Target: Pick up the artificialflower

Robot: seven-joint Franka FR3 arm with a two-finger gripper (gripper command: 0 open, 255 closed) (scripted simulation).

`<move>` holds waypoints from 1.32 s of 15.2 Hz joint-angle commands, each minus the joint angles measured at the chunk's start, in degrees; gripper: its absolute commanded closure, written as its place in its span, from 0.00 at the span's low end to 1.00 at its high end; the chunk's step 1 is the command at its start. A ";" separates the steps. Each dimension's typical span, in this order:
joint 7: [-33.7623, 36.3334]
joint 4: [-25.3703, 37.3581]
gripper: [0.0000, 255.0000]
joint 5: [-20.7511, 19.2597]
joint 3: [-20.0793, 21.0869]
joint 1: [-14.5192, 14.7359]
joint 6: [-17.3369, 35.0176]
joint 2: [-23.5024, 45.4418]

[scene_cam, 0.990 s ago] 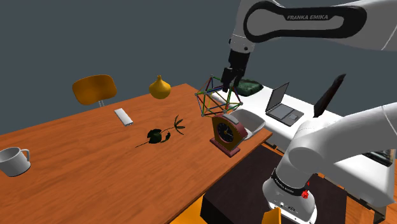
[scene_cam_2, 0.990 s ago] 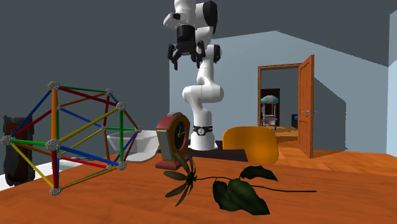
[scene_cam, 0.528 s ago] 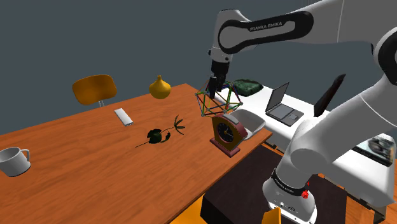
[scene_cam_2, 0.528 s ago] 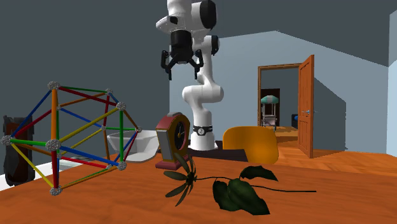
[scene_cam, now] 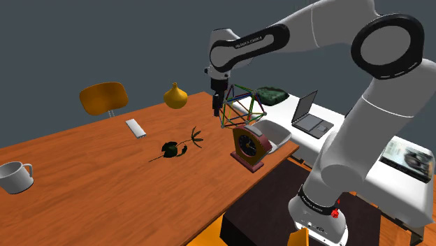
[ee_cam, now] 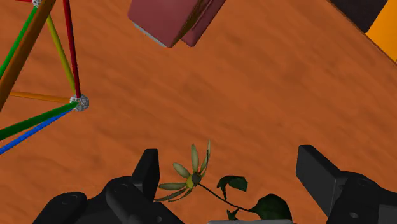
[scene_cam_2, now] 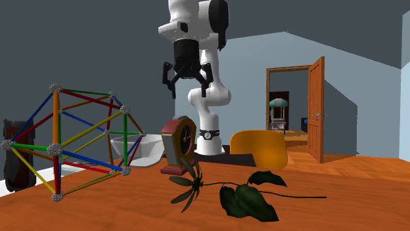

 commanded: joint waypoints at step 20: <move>-25.32 33.41 0.00 -3.53 7.43 5.83 0.26 42.59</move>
